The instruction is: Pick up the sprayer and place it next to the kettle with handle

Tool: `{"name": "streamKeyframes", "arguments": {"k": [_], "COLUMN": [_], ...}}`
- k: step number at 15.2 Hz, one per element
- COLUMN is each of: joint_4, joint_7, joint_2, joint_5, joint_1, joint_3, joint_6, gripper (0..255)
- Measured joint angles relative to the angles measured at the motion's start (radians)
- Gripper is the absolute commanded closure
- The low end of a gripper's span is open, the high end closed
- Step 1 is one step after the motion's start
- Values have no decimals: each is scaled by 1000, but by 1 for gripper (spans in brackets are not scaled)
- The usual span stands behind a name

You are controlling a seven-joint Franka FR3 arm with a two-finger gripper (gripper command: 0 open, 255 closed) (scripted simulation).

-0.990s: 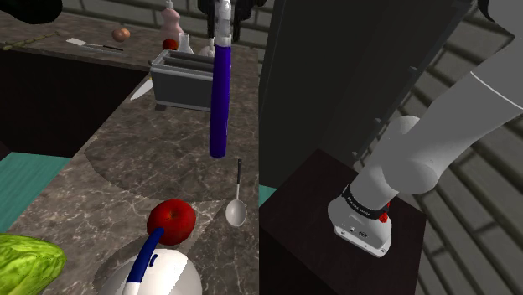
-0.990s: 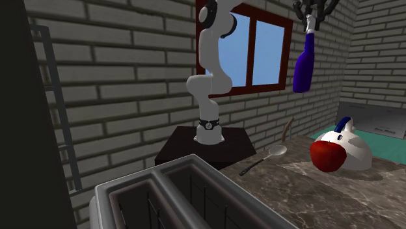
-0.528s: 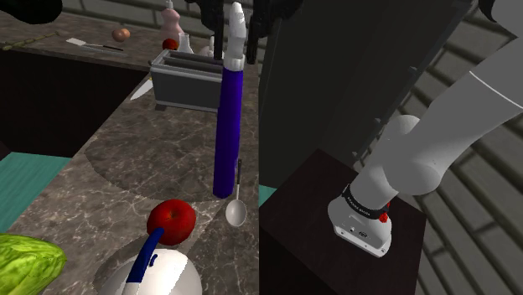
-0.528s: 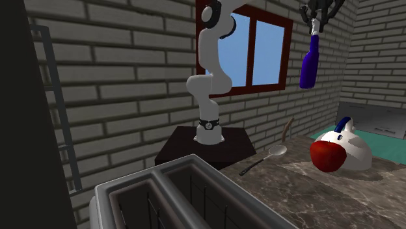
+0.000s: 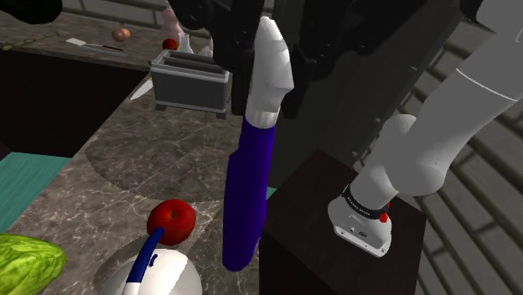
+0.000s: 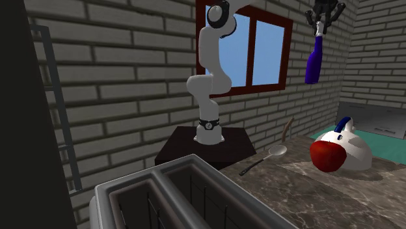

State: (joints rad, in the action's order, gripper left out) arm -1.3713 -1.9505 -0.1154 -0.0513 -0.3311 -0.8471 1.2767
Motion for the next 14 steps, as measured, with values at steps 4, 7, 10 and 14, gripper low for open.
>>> {"name": "streamKeyframes", "arguments": {"k": [4, 7, 10, 14], "joint_4": [110, 141, 75, -29], "joint_7": [-167, -250, -238, -201], "joint_2": [126, 187, 148, 83], "joint_5": [95, 148, 112, 58], "joint_1": [-77, -129, -110, -82], "joint_3": [-120, -160, -151, -128], "joint_6": [-35, -35, 10, 81], "gripper": [255, 255, 255, 255]}}
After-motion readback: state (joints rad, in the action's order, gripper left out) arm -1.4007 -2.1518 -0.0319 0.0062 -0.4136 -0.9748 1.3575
